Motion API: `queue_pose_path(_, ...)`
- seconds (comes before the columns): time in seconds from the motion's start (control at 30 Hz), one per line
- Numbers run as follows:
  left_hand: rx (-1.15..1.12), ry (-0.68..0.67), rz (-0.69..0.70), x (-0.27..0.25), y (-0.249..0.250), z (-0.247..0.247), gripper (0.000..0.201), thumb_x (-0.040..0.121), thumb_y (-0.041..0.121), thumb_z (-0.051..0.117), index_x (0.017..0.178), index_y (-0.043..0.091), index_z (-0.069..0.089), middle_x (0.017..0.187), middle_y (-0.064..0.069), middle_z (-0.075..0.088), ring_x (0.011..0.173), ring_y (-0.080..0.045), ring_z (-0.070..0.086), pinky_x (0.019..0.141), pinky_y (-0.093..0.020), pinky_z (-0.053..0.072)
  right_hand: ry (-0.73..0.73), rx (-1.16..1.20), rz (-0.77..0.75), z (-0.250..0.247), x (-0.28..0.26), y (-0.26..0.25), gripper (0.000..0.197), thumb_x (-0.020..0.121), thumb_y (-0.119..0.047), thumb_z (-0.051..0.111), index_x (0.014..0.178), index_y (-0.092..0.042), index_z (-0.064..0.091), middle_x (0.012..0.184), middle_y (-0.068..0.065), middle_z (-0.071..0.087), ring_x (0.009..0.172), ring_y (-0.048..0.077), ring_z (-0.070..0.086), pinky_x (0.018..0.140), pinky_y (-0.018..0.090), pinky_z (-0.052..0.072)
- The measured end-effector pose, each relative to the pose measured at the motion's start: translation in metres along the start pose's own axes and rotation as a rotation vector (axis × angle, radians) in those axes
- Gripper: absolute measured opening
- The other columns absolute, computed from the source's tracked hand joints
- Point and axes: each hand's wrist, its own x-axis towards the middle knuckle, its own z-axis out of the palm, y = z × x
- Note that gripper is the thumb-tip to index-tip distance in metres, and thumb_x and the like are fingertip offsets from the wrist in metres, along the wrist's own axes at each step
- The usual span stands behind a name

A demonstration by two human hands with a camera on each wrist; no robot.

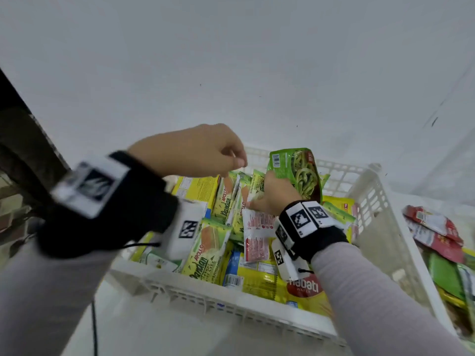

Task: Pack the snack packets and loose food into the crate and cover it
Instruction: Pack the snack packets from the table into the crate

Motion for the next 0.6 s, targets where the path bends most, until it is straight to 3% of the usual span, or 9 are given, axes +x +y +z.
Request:
queue_pose_path(0.1, -0.223, -0.056, -0.108, 0.049, -0.011, 0.028, 0.02, 0.094, 0.019, 0.052, 0.107, 0.008, 0.063, 0.101, -0.011, 0.069, 0.082, -0.018, 0.071, 0.079, -0.033, 0.058, 0.011, 0.033, 0.0, -0.001, 0.003, 0.002, 0.07, 0.078, -0.023, 0.074, 0.131, -0.003, 0.033, 0.116, 0.015, 0.056, 0.105, 0.029, 0.056, 0.077, 0.034, 0.049)
queue_pose_path(0.23, -0.419, -0.059, -0.247, 0.078, -0.025, 0.063, 0.037, 0.093, 0.023, 0.056, 0.125, 0.004, 0.05, 0.107, -0.013, 0.062, 0.085, -0.024, 0.069, 0.082, -0.038, 0.057, 0.019, 0.272, 0.034, -0.011, 0.007, 0.016, 0.048, 0.073, -0.012, 0.074, 0.115, -0.007, 0.05, 0.104, 0.008, 0.058, 0.09, 0.023, 0.055, 0.07, 0.029, 0.046)
queue_pose_path(0.33, -0.681, -0.121, -0.282, 0.082, -0.034, 0.071, 0.06, 0.089, 0.032, 0.061, 0.138, 0.014, 0.031, 0.111, -0.017, 0.059, 0.078, -0.023, 0.067, 0.066, -0.03, 0.058, 0.108, 0.452, -0.043, -0.018, 0.009, 0.017, 0.043, 0.074, -0.013, 0.074, 0.111, -0.009, 0.053, 0.096, 0.009, 0.063, 0.079, 0.022, 0.061, 0.064, 0.027, 0.05)
queue_pose_path(0.4, -0.77, -0.089, -0.232, 0.082, -0.039, 0.068, 0.053, 0.087, 0.025, 0.065, 0.13, 0.01, 0.038, 0.103, -0.022, 0.063, 0.074, -0.027, 0.063, 0.058, -0.033, 0.055, 0.14, 0.597, -0.136, -0.02, 0.008, 0.007, 0.041, 0.079, -0.01, 0.068, 0.117, -0.012, 0.053, 0.091, 0.004, 0.064, 0.068, 0.014, 0.062, 0.053, 0.018, 0.047)
queue_pose_path(0.43, -0.773, -0.039, -0.193, 0.082, -0.041, 0.065, 0.043, 0.087, 0.017, 0.066, 0.121, 0.001, 0.045, 0.101, -0.029, 0.062, 0.076, -0.031, 0.061, 0.062, -0.041, 0.054, 0.118, 0.654, -0.191, -0.02, 0.007, 0.001, 0.041, 0.081, -0.009, 0.065, 0.121, -0.014, 0.054, 0.093, 0.003, 0.064, 0.068, 0.012, 0.062, 0.053, 0.016, 0.047)
queue_pose_path(0.5, -0.729, 0.101, -0.181, 0.083, -0.05, 0.057, 0.031, 0.084, 0.0, 0.063, 0.109, -0.008, 0.048, 0.102, -0.034, 0.059, 0.086, -0.039, 0.061, 0.077, -0.056, 0.05, 0.073, 0.714, -0.278, -0.02, 0.006, -0.01, 0.042, 0.085, -0.005, 0.06, 0.125, -0.016, 0.055, 0.101, 0.001, 0.062, 0.084, 0.014, 0.064, 0.069, 0.021, 0.053)
queue_pose_path(0.53, -0.668, 0.164, -0.224, 0.083, -0.057, 0.052, 0.037, 0.082, -0.003, 0.062, 0.114, -0.007, 0.043, 0.105, -0.032, 0.058, 0.09, -0.039, 0.061, 0.082, -0.056, 0.05, 0.069, 0.722, -0.294, -0.019, 0.006, -0.014, 0.042, 0.085, -0.003, 0.057, 0.125, -0.016, 0.055, 0.106, 0.002, 0.061, 0.093, 0.017, 0.063, 0.077, 0.025, 0.054)
queue_pose_path(0.6, -0.488, 0.239, -0.313, 0.079, -0.075, 0.045, 0.06, 0.082, -0.001, 0.062, 0.13, 0.002, 0.027, 0.101, -0.022, 0.058, 0.084, -0.031, 0.062, 0.074, -0.046, 0.055, 0.089, 0.6, -0.276, -0.018, 0.008, -0.014, 0.045, 0.085, 0.001, 0.055, 0.126, -0.017, 0.054, 0.111, 0.001, 0.057, 0.099, 0.018, 0.06, 0.074, 0.022, 0.051)
